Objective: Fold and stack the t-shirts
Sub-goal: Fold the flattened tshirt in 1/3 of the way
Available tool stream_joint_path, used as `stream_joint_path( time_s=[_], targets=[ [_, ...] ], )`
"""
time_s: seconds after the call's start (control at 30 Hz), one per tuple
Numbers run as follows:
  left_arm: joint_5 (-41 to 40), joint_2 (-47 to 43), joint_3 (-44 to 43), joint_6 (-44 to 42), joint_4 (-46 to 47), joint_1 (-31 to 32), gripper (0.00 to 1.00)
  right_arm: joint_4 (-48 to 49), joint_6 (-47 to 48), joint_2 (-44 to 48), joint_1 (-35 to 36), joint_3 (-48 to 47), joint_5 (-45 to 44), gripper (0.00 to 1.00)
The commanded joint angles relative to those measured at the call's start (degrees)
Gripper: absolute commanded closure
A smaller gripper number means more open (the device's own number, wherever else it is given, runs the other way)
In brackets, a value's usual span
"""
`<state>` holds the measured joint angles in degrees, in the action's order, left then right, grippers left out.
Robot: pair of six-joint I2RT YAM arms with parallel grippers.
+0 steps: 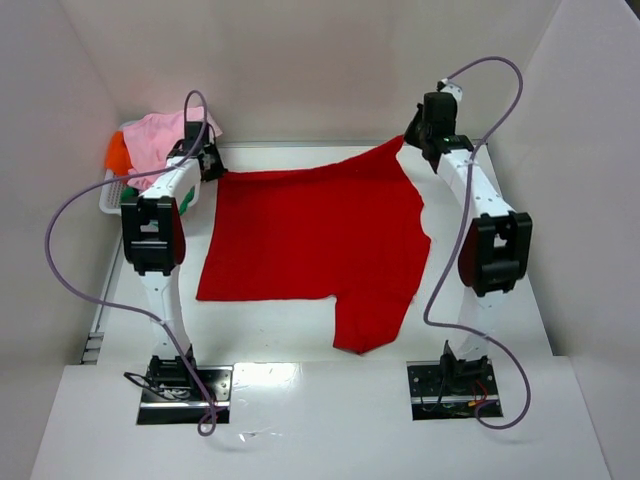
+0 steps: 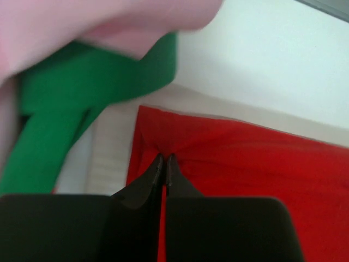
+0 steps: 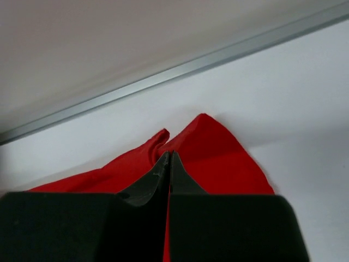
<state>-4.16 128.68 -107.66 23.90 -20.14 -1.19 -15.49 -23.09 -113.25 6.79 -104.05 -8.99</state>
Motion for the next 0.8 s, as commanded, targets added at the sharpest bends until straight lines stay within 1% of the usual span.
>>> stream_joint_path(
  time_s=[0.0,0.07,0.1,0.13,0.17,0.3,0.33,0.4,0.43,0.57,0.73,0.77],
  targets=[
    [0.3,-8.4,4.1,-1.6,2.0,-1.6,1.0,3.4,-1.9,9.9,0.5,5.9,-1.6,1.0],
    [0.3,-9.7,6.3,-1.6,2.6,-2.7,1.0,3.4,-2.8,12.3,0.5,10.6,-0.4,1.0],
    [0.3,-10.7,7.3,-1.6,3.3,-2.7,1.0,3.4,-4.1,15.0,0.5,12.4,-0.4,1.0],
    [0.3,-10.7,9.2,-1.1,3.3,-2.7,1.0,3.4,-4.1,16.3,1.0,16.2,-0.4,1.0],
    [0.8,-11.3,10.0,-1.0,4.0,-3.3,1.0,3.4,-4.7,17.6,1.7,18.1,0.1,1.0],
    [1.4,-11.3,10.7,-1.0,4.6,-3.3,1.0,2.1,-7.4,23.5,4.1,26.2,-0.4,1.0],
    [2.2,-10.7,10.7,-1.0,4.6,-3.3,1.0,2.1,-8.8,25.9,4.1,29.4,-0.4,1.0],
    [2.8,-10.1,10.7,-0.5,4.6,-3.3,1.0,1.2,-10.6,27.9,4.8,32.1,-0.4,1.0],
    [2.8,-10.1,10.7,-0.5,5.1,-3.3,1.0,1.2,-12.0,29.0,5.3,34.9,-0.4,1.0],
    [4.1,-10.1,12.7,0.0,5.7,-3.3,1.0,-1.9,-14.7,35.2,5.3,40.4,-0.9,1.0],
    [4.1,-10.7,14.1,0.0,6.3,-3.3,1.0,-7.5,-18.6,38.4,5.3,43.0,-1.6,1.0],
    [4.1,-11.3,14.7,0.0,6.3,-3.3,1.0,-8.1,-18.7,38.5,5.3,43.1,-0.7,1.0]
  ],
)
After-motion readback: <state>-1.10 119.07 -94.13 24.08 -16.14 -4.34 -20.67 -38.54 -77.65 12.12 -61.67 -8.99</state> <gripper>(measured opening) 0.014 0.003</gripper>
